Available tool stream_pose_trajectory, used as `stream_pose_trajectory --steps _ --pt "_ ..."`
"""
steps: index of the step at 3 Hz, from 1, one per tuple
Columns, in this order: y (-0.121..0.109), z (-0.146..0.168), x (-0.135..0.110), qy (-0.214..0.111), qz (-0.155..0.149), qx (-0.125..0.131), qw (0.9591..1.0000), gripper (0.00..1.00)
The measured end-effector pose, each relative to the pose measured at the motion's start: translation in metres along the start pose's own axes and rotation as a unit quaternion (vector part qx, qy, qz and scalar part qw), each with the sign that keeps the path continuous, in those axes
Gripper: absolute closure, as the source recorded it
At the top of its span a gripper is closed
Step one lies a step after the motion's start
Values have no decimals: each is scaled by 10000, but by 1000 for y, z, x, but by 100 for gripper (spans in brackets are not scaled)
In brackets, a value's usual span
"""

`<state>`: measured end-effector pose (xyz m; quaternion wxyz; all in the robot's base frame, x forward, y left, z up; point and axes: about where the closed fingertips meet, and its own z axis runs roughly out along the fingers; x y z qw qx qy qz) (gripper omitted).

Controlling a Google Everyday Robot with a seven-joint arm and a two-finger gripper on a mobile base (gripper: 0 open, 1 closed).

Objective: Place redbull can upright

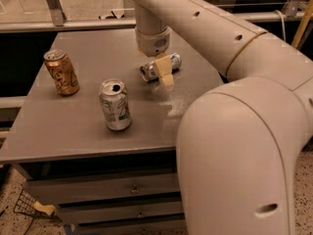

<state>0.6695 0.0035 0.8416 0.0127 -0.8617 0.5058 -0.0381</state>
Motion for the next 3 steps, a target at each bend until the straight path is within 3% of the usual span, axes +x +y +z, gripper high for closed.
stream_pose_trajectory --steps 2,3 --pt "-5 0 8 13 -2 4 10000 56" --pt "-4 -8 8 -42 10 51 10000 79"
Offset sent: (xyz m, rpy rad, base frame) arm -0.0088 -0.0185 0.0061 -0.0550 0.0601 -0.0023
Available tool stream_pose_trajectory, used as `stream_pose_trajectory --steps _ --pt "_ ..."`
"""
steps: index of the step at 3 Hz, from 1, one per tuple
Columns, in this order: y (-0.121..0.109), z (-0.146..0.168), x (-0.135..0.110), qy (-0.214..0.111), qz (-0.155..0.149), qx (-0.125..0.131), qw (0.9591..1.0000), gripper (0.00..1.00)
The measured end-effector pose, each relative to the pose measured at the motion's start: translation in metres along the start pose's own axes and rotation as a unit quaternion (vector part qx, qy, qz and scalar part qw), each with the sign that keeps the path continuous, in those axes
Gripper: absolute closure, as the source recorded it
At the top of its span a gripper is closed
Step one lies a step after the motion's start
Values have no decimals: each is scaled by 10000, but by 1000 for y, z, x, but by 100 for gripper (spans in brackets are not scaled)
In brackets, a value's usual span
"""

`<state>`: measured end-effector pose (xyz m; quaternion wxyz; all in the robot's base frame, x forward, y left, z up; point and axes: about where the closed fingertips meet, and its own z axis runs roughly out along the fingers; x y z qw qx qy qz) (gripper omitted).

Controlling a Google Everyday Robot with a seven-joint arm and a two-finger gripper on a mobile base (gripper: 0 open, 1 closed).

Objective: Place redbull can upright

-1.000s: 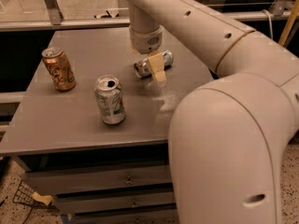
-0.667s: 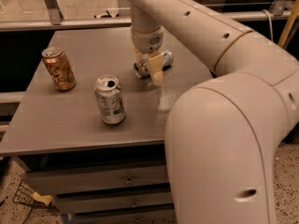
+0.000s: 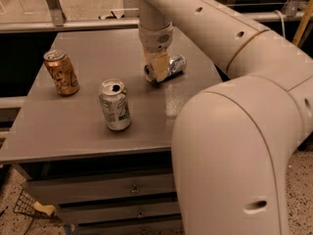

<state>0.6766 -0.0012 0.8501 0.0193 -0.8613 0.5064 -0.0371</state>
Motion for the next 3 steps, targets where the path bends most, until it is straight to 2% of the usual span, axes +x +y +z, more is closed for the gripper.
stream_pose_trajectory --steps 1,2,3 --pt "16 -34 3 -616 386 215 9971 100" --pt "26 -66 19 -1480 1094 543 9814 100" --pt "35 -79 44 -2506 2050 681 9437 100"
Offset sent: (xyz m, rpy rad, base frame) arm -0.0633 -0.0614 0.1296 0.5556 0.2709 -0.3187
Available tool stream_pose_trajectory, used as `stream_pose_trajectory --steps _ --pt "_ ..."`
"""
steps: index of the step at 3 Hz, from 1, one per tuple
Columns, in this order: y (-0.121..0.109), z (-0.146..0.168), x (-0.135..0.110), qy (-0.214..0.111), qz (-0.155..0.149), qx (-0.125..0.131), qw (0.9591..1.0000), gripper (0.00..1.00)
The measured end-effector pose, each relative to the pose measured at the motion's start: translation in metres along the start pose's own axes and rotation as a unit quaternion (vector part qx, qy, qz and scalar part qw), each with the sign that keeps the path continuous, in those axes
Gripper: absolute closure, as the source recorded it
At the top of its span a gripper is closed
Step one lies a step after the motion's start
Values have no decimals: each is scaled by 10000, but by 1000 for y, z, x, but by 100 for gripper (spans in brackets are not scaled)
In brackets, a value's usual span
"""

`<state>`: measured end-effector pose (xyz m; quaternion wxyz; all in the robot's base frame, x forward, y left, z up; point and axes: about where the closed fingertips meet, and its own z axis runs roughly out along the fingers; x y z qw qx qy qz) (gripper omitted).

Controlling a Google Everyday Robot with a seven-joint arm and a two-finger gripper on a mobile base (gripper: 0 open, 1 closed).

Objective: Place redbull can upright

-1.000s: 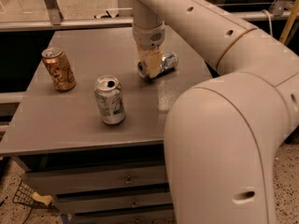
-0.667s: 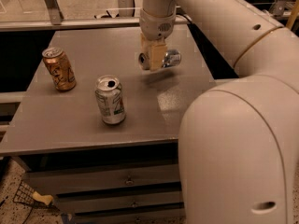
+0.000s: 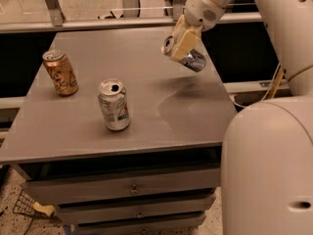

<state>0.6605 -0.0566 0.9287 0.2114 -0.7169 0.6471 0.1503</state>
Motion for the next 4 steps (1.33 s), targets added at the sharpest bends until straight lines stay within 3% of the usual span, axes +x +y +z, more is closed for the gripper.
stream_pose_trajectory --steps 1,2,3,4 --pt "-5 -12 -12 -579 410 130 9974 100" --pt "-13 -9 -15 -633 416 253 9968 100" --pt "-19 -26 -20 -890 628 771 9911 100" --pt "-12 -41 -31 -1169 859 1286 9810 100"
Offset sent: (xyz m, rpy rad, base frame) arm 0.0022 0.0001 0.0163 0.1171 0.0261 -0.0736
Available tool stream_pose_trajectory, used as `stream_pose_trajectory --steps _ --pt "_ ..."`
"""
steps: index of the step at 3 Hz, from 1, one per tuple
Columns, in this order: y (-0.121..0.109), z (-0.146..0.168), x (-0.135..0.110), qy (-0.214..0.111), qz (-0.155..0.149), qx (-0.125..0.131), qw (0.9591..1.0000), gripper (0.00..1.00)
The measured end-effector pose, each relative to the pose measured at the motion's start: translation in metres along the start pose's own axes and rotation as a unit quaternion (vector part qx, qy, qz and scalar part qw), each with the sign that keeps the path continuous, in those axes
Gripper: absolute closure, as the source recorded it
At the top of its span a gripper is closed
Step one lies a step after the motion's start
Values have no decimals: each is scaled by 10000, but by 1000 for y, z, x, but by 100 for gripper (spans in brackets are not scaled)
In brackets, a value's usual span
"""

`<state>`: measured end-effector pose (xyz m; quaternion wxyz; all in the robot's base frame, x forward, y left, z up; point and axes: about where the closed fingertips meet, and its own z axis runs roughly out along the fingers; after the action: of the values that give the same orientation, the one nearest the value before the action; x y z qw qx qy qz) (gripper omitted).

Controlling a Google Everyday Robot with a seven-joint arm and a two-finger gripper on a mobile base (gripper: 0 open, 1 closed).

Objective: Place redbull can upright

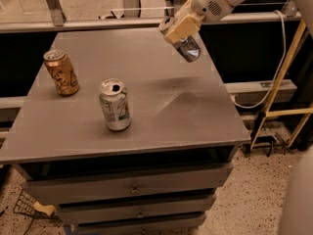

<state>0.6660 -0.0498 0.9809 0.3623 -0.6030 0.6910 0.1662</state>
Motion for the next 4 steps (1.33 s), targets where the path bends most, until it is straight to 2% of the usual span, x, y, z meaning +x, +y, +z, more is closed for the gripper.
stream_pose_trajectory --steps 1,2,3,4 --pt "12 -10 -9 -330 170 457 9983 100" --pt "25 -5 -3 -795 369 709 9936 100" --pt "27 -3 4 -1484 509 1029 9822 100" --pt "23 -2 20 -2231 750 1393 9619 100"
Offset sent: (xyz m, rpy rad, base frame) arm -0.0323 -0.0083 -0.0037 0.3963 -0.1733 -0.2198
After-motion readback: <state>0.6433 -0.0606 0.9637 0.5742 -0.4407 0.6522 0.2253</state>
